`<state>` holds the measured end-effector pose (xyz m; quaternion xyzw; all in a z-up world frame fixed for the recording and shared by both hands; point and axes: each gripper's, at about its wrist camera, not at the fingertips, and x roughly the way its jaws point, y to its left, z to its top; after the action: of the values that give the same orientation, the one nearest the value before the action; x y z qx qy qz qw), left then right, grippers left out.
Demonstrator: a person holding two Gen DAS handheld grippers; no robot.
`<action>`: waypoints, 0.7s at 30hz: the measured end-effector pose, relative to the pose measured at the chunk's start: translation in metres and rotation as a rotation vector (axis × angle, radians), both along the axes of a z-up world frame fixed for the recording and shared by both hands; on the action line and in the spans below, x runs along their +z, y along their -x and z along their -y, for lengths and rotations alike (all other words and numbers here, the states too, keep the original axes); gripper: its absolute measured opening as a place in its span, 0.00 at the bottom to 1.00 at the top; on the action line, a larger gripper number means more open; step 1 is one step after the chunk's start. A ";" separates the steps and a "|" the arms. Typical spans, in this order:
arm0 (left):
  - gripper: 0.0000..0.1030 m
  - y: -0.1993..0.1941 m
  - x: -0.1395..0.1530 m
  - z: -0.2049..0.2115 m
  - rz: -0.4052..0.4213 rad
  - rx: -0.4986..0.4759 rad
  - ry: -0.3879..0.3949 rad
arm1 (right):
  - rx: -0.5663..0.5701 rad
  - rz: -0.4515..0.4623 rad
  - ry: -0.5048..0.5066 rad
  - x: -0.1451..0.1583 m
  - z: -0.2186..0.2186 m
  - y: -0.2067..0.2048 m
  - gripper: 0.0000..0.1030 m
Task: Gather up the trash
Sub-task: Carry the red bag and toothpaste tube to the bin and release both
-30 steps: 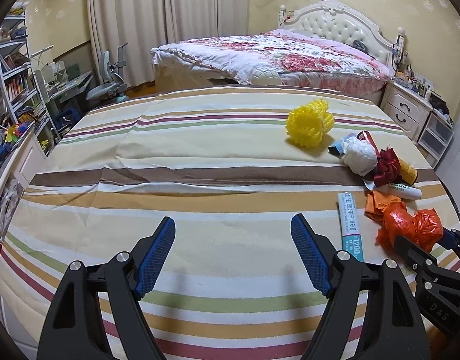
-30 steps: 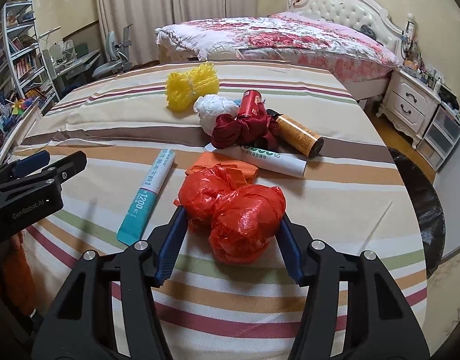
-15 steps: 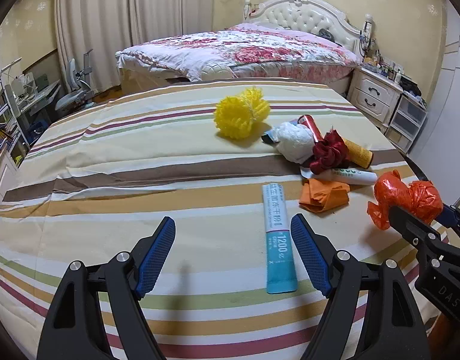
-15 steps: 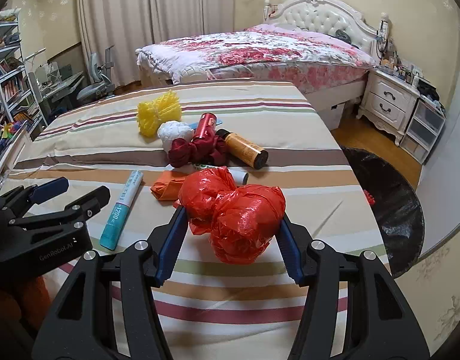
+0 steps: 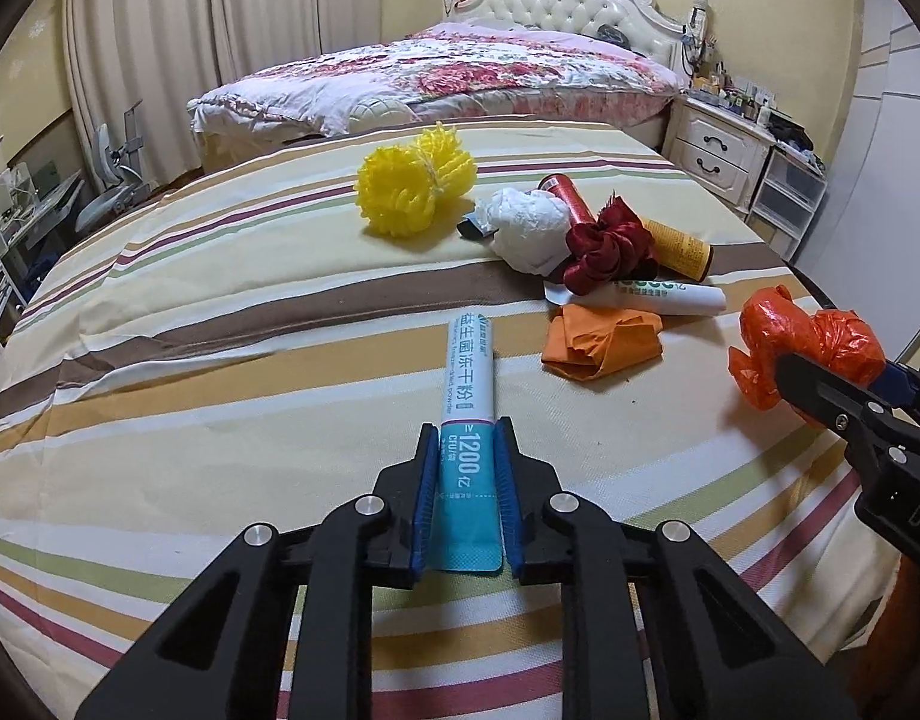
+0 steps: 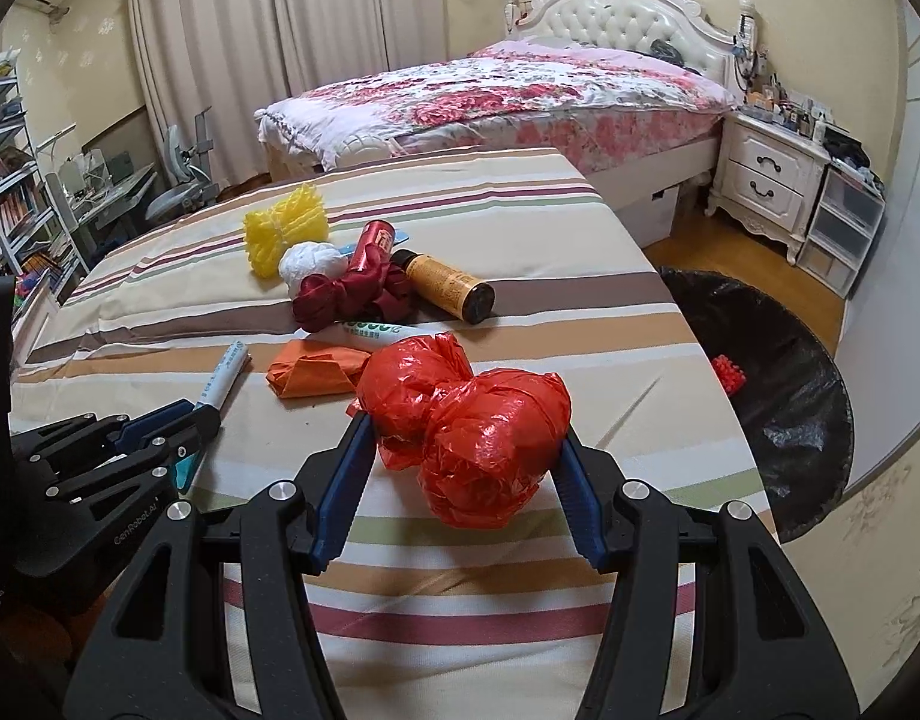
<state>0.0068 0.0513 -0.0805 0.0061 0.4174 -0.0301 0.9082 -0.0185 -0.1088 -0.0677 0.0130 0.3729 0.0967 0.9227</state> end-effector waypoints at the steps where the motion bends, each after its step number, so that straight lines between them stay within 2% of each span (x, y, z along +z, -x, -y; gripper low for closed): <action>1: 0.19 0.001 0.002 0.000 0.012 0.003 0.002 | -0.002 0.002 -0.001 0.001 0.001 0.000 0.55; 9: 0.19 0.009 0.038 0.009 0.161 0.004 -0.012 | -0.053 0.042 -0.008 0.013 0.020 0.000 0.55; 13: 0.19 0.002 0.046 0.023 0.188 -0.031 -0.021 | -0.096 0.071 0.010 0.020 0.037 0.000 0.55; 18: 0.19 -0.012 0.052 0.051 0.183 -0.086 0.021 | -0.170 0.093 0.034 0.023 0.065 -0.005 0.55; 21: 0.19 -0.020 0.054 0.072 0.196 -0.126 0.018 | -0.213 0.096 0.035 0.023 0.083 -0.010 0.55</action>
<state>0.0271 -0.0210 -0.0262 0.0271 0.3249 -0.0900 0.9411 -0.0083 -0.1921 -0.0442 0.0317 0.3265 -0.0077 0.9446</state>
